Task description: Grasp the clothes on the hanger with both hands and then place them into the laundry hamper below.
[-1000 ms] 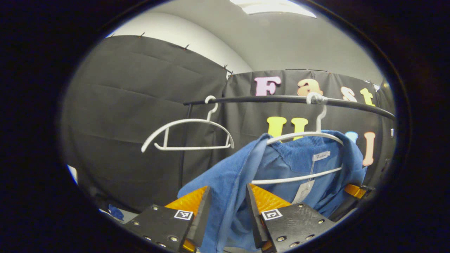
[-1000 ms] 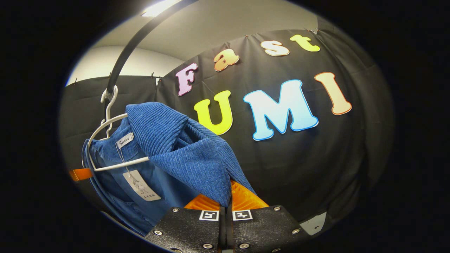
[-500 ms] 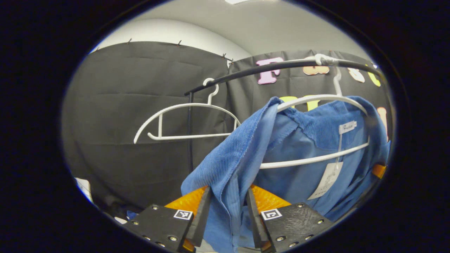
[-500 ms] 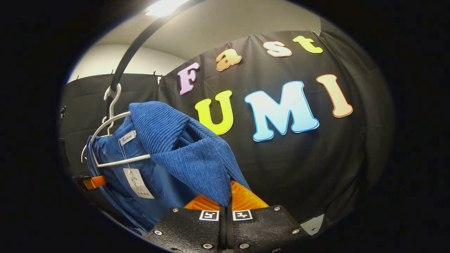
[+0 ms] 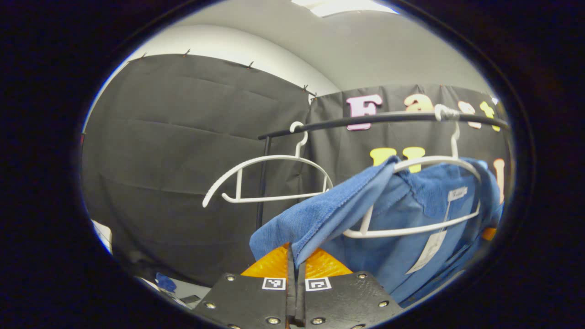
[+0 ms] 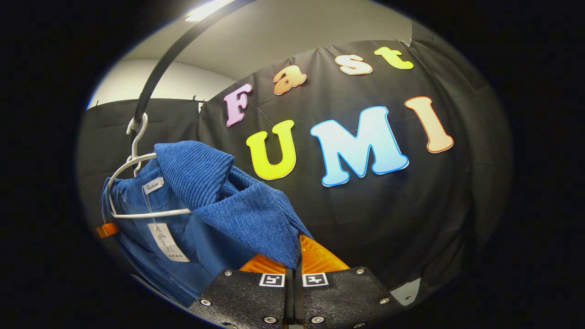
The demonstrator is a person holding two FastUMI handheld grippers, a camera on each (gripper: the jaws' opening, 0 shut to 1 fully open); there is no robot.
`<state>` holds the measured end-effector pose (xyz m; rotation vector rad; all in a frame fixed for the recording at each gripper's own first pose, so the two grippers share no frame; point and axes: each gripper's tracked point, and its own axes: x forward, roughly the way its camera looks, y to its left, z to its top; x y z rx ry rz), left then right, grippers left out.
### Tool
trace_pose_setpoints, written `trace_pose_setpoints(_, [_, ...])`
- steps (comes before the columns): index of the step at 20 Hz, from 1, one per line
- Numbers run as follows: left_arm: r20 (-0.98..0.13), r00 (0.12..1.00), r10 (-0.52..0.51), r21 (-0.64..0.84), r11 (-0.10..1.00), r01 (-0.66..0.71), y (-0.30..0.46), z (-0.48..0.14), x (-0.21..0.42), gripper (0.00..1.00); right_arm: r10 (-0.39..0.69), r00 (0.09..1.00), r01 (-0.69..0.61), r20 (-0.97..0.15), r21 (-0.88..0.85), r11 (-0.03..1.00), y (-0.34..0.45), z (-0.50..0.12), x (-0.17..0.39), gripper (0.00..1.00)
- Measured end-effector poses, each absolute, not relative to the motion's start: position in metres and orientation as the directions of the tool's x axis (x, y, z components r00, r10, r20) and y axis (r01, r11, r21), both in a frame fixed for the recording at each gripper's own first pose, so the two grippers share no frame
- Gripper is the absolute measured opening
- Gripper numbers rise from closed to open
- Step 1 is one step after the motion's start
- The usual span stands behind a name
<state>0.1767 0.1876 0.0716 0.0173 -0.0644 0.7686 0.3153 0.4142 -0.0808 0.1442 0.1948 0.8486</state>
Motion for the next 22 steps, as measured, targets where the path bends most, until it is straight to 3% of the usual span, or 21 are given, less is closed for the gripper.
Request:
trace_pose_setpoints(1, [0.052, 0.730, 0.681, -0.020, 0.732, -0.681, 0.186, 0.075, 0.172, 0.05, 0.751, 0.652, -0.725, -0.105, 0.204, 0.658, 0.416, -0.077, 0.320, 0.00])
trace_pose_setpoints(4, [0.064, 0.745, 0.664, -0.023, 0.747, -0.664, 0.185, 0.096, 0.152, 0.00, 0.731, 0.679, -0.707, -0.070, 0.203, 0.677, 0.417, -0.066, 0.333, 0.00])
trace_pose_setpoints(5, [0.072, 0.742, 0.666, -0.030, 0.745, -0.666, 0.185, 0.104, 0.147, 0.05, 0.725, 0.687, -0.703, -0.057, 0.203, 0.682, 0.418, -0.062, 0.338, 0.00])
trace_pose_setpoints(12, [0.101, 0.735, 0.670, -0.029, 0.741, -0.671, 0.192, 0.148, 0.128, 0.05, 0.707, 0.707, -0.694, -0.005, 0.189, 0.695, 0.430, -0.047, 0.352, 0.00])
trace_pose_setpoints(13, [0.084, 0.746, 0.661, -0.018, 0.749, -0.662, 0.191, 0.152, 0.125, 0.01, 0.707, 0.708, -0.694, 0.000, 0.188, 0.695, 0.431, -0.045, 0.352, 0.00])
trace_pose_setpoints(16, [0.006, 0.810, 0.586, -0.013, 0.810, -0.586, 0.179, 0.158, 0.126, 0.05, 0.709, 0.705, -0.699, 0.001, 0.170, 0.695, 0.436, -0.046, 0.352, 0.00])
trace_pose_setpoints(17, [-0.014, 0.839, 0.543, -0.026, 0.839, -0.543, 0.172, 0.163, 0.124, 0.00, 0.711, 0.703, -0.701, 0.001, 0.170, 0.693, 0.436, -0.046, 0.352, 0.00])
trace_pose_setpoints(18, [-0.002, 0.856, 0.518, -0.048, 0.855, -0.517, 0.167, 0.174, 0.120, 0.05, 0.708, 0.706, -0.698, -0.002, 0.169, 0.696, 0.437, -0.047, 0.354, 0.00])
trace_pose_setpoints(21, [0.044, 0.855, 0.516, -0.005, 0.856, -0.517, 0.184, 0.199, 0.116, 0.00, 0.715, 0.700, -0.703, 0.003, 0.182, 0.688, 0.440, -0.046, 0.354, 0.00])
trace_pose_setpoints(22, [0.038, 0.851, 0.524, 0.006, 0.851, -0.525, 0.190, 0.194, 0.119, 0.04, 0.716, 0.698, -0.704, 0.002, 0.183, 0.686, 0.442, -0.046, 0.352, 0.00])
